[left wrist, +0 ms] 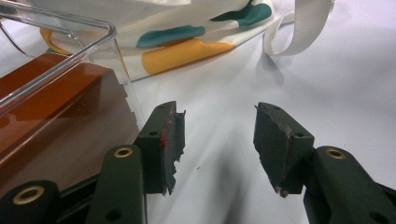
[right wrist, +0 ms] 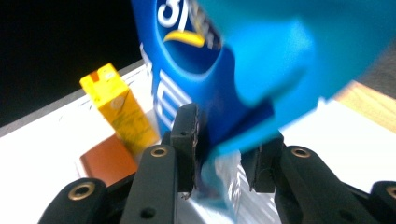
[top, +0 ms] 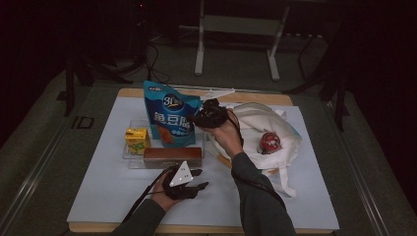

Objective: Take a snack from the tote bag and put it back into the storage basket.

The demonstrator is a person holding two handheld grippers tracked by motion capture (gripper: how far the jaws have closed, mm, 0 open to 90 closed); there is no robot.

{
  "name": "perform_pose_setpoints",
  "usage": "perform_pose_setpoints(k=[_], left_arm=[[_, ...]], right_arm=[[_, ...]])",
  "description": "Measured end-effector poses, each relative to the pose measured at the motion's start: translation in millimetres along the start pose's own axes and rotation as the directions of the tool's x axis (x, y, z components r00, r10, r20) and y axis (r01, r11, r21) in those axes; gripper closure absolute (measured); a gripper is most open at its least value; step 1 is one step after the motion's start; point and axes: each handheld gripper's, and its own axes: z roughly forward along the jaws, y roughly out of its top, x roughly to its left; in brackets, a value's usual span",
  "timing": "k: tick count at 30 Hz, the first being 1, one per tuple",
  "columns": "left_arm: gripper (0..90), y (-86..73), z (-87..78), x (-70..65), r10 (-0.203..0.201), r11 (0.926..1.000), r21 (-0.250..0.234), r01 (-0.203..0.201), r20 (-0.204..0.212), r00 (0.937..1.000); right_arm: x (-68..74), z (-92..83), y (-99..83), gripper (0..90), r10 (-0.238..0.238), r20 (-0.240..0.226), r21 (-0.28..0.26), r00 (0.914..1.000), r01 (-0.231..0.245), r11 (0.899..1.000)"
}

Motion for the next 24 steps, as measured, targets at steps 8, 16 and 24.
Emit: perform_pose_setpoints(k=[8,16,24], left_arm=[[49.7,0.1,0.2,-0.2,0.003,1.0000,0.002,-0.003,-0.001,1.0000],[49.7,0.1,0.3,-0.2,0.003,1.0000,0.002,-0.003,-0.001,1.0000],[49.7,0.2,0.4,-0.3,0.003,1.0000,0.002,-0.003,-0.001,1.0000]], right_arm=[[2.4,-4.7,-13.6,71.0,-0.087,-0.014,0.083,0.9961,0.088,0.993],[2.5,-4.6,-16.4,77.6,-0.119,-0.018,0.118,0.9927,0.120,0.986],[2.2,-6.1,-19.5,80.7,-0.150,0.006,0.146,0.9887,0.147,0.978]])
